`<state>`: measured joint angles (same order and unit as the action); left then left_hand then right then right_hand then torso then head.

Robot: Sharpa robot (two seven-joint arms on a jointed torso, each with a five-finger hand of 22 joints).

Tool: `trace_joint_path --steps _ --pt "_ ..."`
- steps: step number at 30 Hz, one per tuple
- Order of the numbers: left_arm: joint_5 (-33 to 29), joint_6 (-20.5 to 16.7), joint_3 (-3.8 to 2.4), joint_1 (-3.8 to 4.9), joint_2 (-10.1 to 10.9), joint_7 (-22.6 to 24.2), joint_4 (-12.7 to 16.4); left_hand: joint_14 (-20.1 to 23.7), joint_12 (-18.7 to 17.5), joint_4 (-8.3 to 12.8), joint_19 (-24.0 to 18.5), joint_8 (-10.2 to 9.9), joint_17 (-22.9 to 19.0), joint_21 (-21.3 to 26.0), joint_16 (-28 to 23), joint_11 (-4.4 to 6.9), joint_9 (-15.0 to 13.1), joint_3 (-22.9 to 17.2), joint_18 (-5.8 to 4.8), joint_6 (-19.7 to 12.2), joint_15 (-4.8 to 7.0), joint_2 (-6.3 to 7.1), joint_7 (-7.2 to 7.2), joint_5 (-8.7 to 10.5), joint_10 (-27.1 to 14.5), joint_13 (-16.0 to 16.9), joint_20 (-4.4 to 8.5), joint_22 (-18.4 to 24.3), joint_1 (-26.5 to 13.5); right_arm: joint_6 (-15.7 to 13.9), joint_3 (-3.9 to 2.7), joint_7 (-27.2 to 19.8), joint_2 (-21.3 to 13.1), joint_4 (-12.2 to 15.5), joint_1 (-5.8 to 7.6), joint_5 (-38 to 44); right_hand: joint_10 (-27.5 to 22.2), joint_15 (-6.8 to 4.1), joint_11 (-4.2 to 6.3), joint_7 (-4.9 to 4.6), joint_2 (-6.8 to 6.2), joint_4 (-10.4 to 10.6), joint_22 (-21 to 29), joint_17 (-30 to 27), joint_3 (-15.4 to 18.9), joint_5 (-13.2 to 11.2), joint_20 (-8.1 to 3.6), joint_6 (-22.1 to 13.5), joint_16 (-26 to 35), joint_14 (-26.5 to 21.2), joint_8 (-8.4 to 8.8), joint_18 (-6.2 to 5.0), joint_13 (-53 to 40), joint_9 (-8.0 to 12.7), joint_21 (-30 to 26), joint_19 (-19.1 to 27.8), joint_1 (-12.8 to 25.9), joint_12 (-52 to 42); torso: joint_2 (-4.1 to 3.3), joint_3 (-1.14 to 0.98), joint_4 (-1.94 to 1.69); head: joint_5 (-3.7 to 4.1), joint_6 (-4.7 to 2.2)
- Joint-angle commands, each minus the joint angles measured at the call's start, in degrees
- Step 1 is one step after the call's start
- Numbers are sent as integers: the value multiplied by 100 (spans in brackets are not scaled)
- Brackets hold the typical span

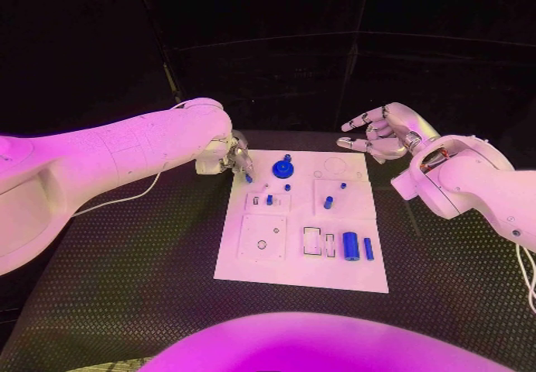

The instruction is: Assemble the parts on the task board

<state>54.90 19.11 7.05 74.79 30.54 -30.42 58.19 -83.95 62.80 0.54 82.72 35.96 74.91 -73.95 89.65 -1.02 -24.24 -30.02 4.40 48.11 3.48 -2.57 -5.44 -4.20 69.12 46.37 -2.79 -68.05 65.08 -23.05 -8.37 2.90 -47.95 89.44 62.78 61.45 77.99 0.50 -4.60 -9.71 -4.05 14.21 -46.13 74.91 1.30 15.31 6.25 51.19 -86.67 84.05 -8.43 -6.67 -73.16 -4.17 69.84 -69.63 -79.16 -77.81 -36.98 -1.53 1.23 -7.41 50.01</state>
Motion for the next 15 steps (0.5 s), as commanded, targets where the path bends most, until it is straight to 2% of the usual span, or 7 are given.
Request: trace_joint_path --steps 1,6,9,11,15 --pt "-176 -562 -7 19 175 68 309 -599 23 829 18 29 1484 21 19 60 -13 -894 22 -12 -12 9 34 -9 110 8 -3 8 -62 22 -4 -47 -7 6 10 -10 -23 -24 -6 10 31 39 6 736 0 20 9 -36 29 410 -36 -116 -4 7 -27 41 6 5 1 1 1 -14 -1" --pt "-156 -908 -7 24 492 78 843 -597 37 839 26 65 1475 11 15 68 -29 -966 19 -6 -6 38 43 -12 136 23 3 -10 -84 22 -4 -47 -19 2 10 -20 -23 -24 -6 10 31 39 6 736 0 20 9 -36 29 410 -36 -116 -4 7 -27 41 6 5 -3 -1 5 -27 -1" --pt "-116 -1114 -5 16 658 86 1151 -596 45 843 26 79 1475 14 14 71 -35 -995 20 -5 -3 49 45 -12 147 34 5 -7 -91 20 -4 -49 -26 -4 10 -22 -23 -24 -6 10 31 39 6 736 0 20 9 -36 29 410 -36 -116 -4 7 -27 41 6 5 -4 5 2 -42 -1" --pt "-109 -1177 -4 11 705 89 1243 -596 54 845 27 89 1474 15 14 73 -40 -1014 20 -5 -2 57 47 -12 158 47 6 -8 -97 19 -4 -50 -26 -12 10 -23 -23 -24 -6 10 31 39 6 736 0 20 9 -36 29 410 -36 -116 -4 7 -27 41 6 5 -4 8 0 -50 -1" --pt "56 -1517 0 -55 920 90 1668 -598 169 850 33 140 1482 12 18 84 -63 -1092 19 0 8 101 58 -17 259 208 15 -17 -128 31 -4 -54 1 -46 9 -24 -23 -24 -6 10 31 39 6 736 0 20 9 -36 29 410 -36 -116 -4 7 -27 41 6 5 -3 0 17 -78 -1"
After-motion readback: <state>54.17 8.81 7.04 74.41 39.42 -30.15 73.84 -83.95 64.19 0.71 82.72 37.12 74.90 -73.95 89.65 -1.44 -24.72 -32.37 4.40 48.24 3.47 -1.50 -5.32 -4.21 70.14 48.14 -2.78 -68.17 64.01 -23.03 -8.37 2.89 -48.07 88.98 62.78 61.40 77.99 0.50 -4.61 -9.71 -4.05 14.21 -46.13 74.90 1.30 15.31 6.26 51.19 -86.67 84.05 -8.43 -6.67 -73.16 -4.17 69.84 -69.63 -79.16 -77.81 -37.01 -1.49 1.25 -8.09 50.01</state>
